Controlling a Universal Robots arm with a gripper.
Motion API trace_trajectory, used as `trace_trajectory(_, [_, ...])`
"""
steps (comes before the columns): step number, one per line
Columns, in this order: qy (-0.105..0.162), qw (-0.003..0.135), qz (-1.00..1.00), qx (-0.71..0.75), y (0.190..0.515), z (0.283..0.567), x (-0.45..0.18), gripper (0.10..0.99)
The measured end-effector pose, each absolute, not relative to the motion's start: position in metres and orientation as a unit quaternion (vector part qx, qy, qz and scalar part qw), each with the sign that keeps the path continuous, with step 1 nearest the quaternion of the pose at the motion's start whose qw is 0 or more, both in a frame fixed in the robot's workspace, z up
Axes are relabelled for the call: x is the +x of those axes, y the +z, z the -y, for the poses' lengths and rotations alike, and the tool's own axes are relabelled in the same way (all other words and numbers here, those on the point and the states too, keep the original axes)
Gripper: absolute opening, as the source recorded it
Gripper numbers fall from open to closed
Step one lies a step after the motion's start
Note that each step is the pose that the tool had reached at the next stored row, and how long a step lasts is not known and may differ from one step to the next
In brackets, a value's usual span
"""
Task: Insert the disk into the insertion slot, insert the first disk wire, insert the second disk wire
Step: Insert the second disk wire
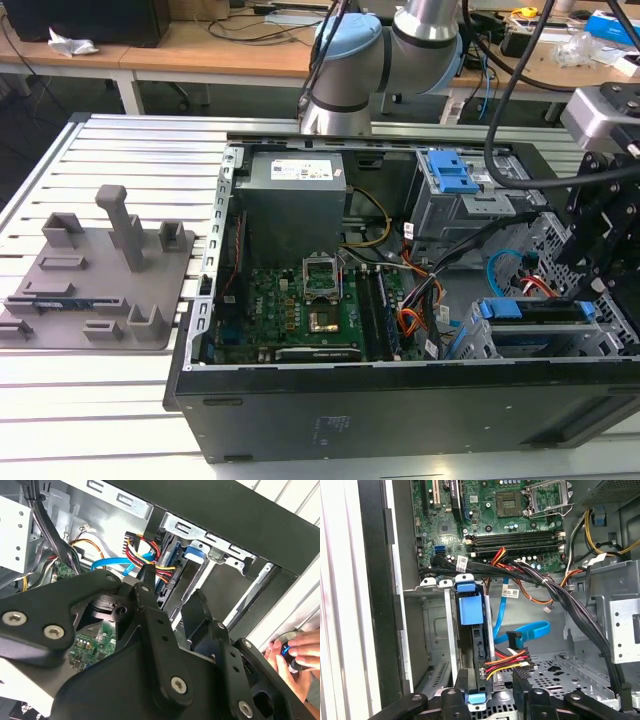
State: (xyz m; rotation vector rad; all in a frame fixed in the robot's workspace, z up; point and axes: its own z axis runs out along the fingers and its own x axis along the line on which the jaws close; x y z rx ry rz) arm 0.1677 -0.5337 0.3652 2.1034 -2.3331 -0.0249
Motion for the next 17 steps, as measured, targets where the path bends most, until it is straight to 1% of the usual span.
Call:
trace_trajectory(2, [-0.008,0.000,0.743,0.669,0.365,0.533,0.168,0.482])
trace_trajectory(3, [-0.003,0.009,0.743,0.669,0.370,0.530,0.168,0.482])
trace_trajectory(6, [0.006,0.021,0.743,0.669,0.389,0.520,0.168,0.482])
trace_trajectory(10, [0.018,0.040,0.742,0.668,0.390,0.510,0.164,0.482])
trace_trajectory(11, [0.024,0.047,0.742,0.668,0.390,0.506,0.161,0.482])
trace_trajectory(14, [0.038,0.060,0.742,0.667,0.389,0.497,0.157,0.482])
trace_trajectory(17, [0.044,0.065,0.741,0.667,0.386,0.485,0.151,0.482])
